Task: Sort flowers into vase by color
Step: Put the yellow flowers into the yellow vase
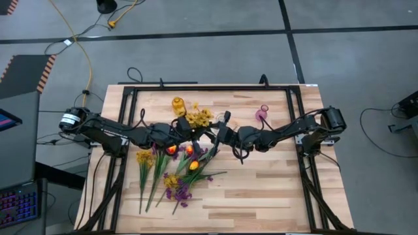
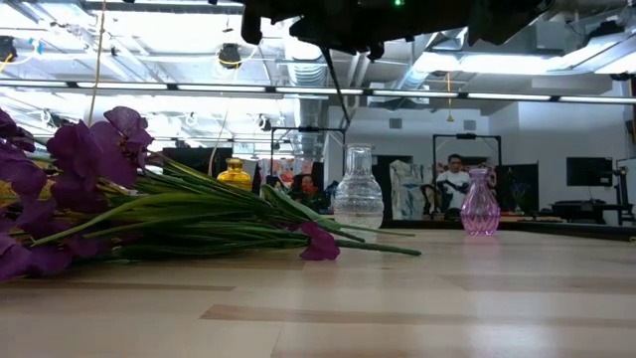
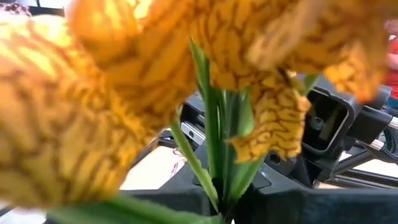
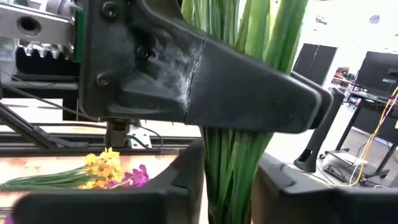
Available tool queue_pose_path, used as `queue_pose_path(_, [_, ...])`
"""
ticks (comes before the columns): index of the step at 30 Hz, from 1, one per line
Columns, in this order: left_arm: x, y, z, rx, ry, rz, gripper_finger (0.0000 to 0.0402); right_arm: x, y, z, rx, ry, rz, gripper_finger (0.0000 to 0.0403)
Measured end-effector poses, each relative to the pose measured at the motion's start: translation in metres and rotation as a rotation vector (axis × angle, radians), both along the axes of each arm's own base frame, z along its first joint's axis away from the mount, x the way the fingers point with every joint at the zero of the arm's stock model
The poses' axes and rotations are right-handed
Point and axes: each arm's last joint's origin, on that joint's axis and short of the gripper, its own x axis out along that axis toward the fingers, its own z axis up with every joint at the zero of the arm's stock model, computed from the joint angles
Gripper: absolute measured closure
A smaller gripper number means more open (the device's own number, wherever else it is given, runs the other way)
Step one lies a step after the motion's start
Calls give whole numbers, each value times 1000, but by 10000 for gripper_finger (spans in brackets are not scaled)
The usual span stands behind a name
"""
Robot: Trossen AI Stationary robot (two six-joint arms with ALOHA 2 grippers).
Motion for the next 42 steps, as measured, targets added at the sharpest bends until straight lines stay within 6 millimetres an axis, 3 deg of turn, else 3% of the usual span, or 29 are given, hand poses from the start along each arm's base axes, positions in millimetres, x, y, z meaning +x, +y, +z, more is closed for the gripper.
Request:
queue_pose_path(6, [0,0,-1,1,7,5,399,-7,-1,3,-8,83,-57,188])
queue_pose_path(10, [0,1,-1,22,22,25,399,-16,2,11,0,132,-62,158])
queue_pose_path(19, [0,1,-4,73,69,44,399,-41,7,31,3,217,-36,153])
queue_pose_path(26, [-8,9,5,196,117,203,399,-60,6,44,26,253,-34,154])
queue_pose_path(33, [-28,36,22,207,146,296,399,-76,2,58,42,242,-36,154])
queue_pose_path(42, [-74,87,40,133,213,409,399,-81,1,62,43,238,-36,154])
